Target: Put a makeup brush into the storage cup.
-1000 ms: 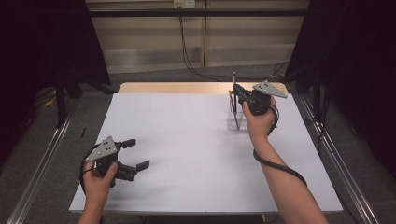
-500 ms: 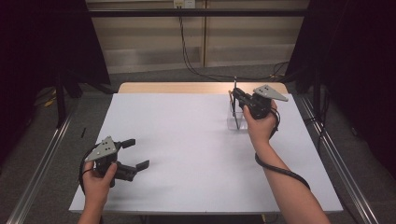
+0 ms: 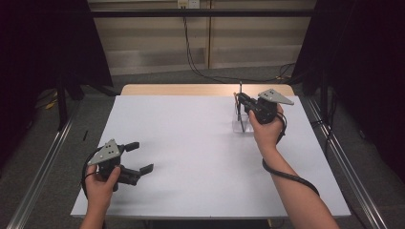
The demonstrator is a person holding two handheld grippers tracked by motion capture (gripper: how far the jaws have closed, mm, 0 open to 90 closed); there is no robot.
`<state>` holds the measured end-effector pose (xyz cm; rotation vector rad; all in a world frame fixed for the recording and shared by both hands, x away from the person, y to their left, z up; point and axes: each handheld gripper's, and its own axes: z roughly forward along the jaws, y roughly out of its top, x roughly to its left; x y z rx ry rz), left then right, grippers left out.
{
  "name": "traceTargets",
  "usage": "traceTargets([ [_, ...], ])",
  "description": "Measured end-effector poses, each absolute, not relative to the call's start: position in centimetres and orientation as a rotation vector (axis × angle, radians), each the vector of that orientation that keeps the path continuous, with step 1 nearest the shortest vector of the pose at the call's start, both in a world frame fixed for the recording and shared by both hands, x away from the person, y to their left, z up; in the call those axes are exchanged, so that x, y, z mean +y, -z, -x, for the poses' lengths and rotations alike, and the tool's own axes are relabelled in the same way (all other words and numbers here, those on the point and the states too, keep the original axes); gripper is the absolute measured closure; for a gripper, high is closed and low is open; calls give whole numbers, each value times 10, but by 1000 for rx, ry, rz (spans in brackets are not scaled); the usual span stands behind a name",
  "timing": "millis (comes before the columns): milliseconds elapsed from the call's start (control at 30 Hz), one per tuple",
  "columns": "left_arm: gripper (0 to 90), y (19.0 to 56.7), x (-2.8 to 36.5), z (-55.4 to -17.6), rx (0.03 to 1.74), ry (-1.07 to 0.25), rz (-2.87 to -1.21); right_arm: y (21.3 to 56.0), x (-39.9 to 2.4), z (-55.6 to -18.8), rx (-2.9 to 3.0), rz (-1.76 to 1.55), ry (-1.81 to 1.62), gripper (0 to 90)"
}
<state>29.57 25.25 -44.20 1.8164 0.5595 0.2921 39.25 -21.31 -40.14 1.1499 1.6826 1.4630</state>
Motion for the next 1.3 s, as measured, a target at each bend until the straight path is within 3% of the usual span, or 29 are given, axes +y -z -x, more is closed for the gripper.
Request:
traceTargets([
  [1300, 6, 443, 252, -296, 561, -285, -1819, 411, -216, -388, 1725, -1193, -1437, 814],
])
